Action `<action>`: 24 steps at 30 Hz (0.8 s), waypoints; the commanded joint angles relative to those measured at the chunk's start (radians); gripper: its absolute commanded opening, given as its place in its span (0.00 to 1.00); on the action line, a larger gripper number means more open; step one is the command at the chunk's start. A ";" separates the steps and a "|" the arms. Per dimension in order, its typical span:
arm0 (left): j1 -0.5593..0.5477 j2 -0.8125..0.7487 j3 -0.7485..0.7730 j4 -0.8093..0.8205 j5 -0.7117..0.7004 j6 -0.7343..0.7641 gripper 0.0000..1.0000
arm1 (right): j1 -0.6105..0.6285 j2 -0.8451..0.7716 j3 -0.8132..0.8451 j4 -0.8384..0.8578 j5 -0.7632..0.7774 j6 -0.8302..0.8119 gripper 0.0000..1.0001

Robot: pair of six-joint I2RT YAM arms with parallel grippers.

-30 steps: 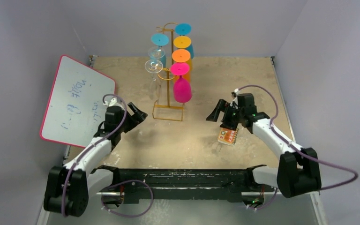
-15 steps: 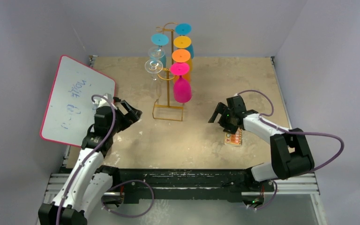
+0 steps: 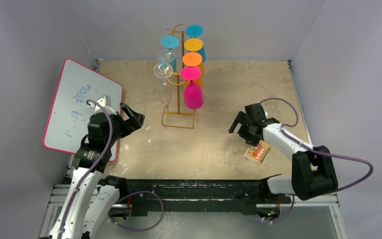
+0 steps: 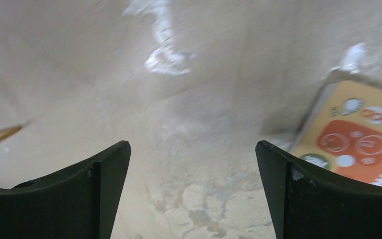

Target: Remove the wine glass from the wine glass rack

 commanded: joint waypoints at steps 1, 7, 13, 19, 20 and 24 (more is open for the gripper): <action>0.000 -0.033 0.067 -0.028 -0.054 0.065 0.95 | 0.070 -0.066 -0.021 0.036 -0.138 -0.031 1.00; 0.000 -0.047 0.041 -0.040 -0.058 0.083 0.96 | 0.107 -0.057 -0.055 -0.072 -0.015 0.135 1.00; 0.000 -0.057 0.033 -0.041 -0.076 0.077 0.98 | 0.106 0.060 -0.016 -0.302 0.125 0.347 0.98; 0.000 -0.053 0.031 -0.043 -0.076 0.076 0.98 | 0.047 0.007 0.005 -0.369 0.220 0.356 1.00; 0.000 -0.051 0.030 -0.043 -0.075 0.076 0.98 | 0.008 -0.011 -0.007 -0.347 0.202 0.313 0.99; 0.000 -0.047 0.032 -0.045 -0.070 0.076 0.98 | -0.077 -0.094 0.030 -0.389 0.232 0.296 1.00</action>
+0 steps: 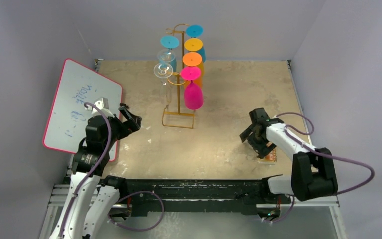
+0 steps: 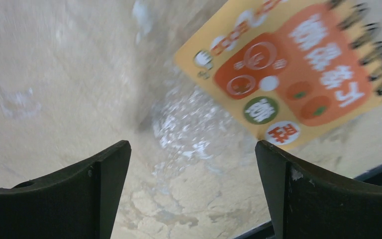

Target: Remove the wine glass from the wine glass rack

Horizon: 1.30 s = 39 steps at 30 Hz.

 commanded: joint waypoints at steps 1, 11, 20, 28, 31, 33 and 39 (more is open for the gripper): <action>0.000 -0.001 0.004 0.019 -0.005 0.013 0.98 | -0.061 -0.106 0.050 -0.091 0.120 -0.012 1.00; 0.000 0.012 -0.006 0.037 0.010 0.011 0.98 | -0.122 -0.064 0.056 0.073 -0.095 -0.269 0.98; 0.000 0.022 -0.004 0.034 0.016 0.013 0.98 | -0.115 0.046 0.051 0.070 -0.034 -0.220 1.00; 0.000 0.017 -0.003 0.027 0.010 0.008 0.98 | -0.222 0.211 0.097 0.047 0.117 -0.159 1.00; -0.001 0.019 -0.001 0.026 0.009 0.009 0.98 | -0.262 0.227 0.132 0.036 0.143 -0.165 1.00; 0.000 0.020 0.000 0.025 0.010 0.011 0.98 | -0.276 0.209 0.142 0.066 0.151 -0.196 1.00; -0.001 0.014 -0.001 0.025 0.001 0.009 0.99 | -0.288 0.069 0.251 0.113 0.087 -0.416 0.99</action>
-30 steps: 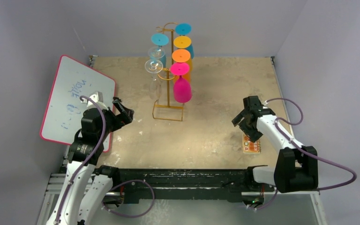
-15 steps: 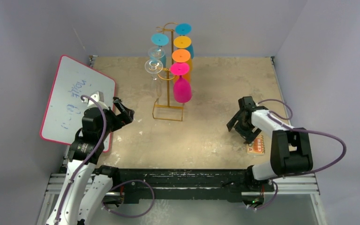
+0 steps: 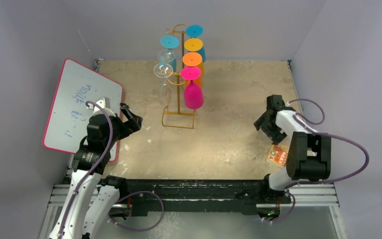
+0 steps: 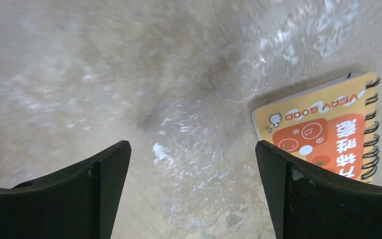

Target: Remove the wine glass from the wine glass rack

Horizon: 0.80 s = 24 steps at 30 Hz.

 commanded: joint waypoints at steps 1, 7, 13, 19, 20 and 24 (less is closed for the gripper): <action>0.000 -0.010 0.003 0.029 -0.003 0.008 1.00 | 0.010 -0.165 0.097 0.049 -0.077 -0.214 0.98; 0.000 -0.007 0.012 0.023 -0.021 0.010 1.00 | 0.017 -0.464 0.163 0.272 -0.700 -0.295 0.99; 0.000 -0.022 0.010 0.023 -0.046 0.000 1.00 | 0.072 -0.532 0.174 0.648 -1.020 0.046 0.94; 0.000 -0.053 0.003 0.028 -0.076 -0.024 1.00 | 0.288 -0.399 0.389 0.482 -0.798 0.038 0.91; 0.000 -0.056 0.004 0.026 -0.083 -0.025 1.00 | 0.305 -0.377 0.405 0.468 -0.792 0.039 0.88; 0.000 -0.070 0.012 0.015 -0.108 -0.028 1.00 | 0.351 -0.327 0.448 0.433 -0.723 0.067 0.83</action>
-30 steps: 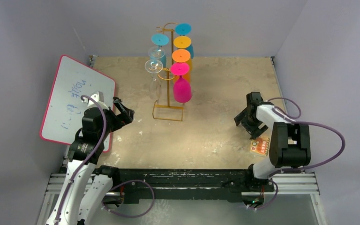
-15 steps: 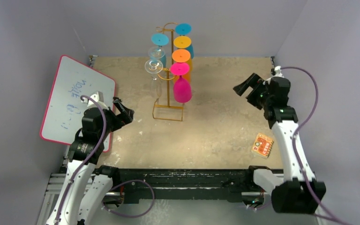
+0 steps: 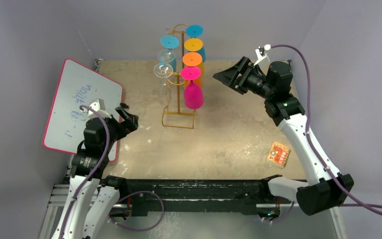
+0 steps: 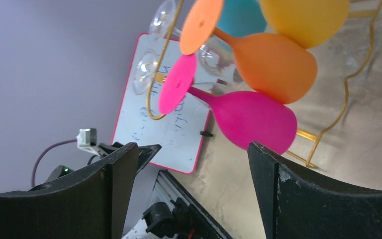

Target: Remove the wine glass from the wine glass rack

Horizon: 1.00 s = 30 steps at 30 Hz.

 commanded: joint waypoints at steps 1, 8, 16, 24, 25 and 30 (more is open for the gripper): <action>0.000 -0.018 0.012 0.013 -0.056 -0.019 1.00 | 0.043 0.035 0.071 -0.044 0.094 0.049 0.82; 0.000 -0.030 0.010 0.006 -0.059 -0.015 0.97 | 0.117 0.127 0.136 -0.071 0.131 0.106 0.77; 0.000 -0.033 0.007 0.012 -0.044 -0.009 0.94 | 0.165 0.207 0.192 -0.040 0.125 0.148 0.72; 0.000 -0.032 0.006 0.011 -0.043 -0.009 0.95 | 0.179 0.268 0.228 -0.014 0.119 0.174 0.55; 0.000 -0.030 0.006 0.012 -0.043 -0.009 0.95 | 0.180 0.269 0.228 -0.019 0.119 0.173 0.53; 0.000 -0.025 0.004 0.014 -0.034 -0.008 0.95 | 0.181 0.258 0.217 -0.025 0.137 0.176 0.43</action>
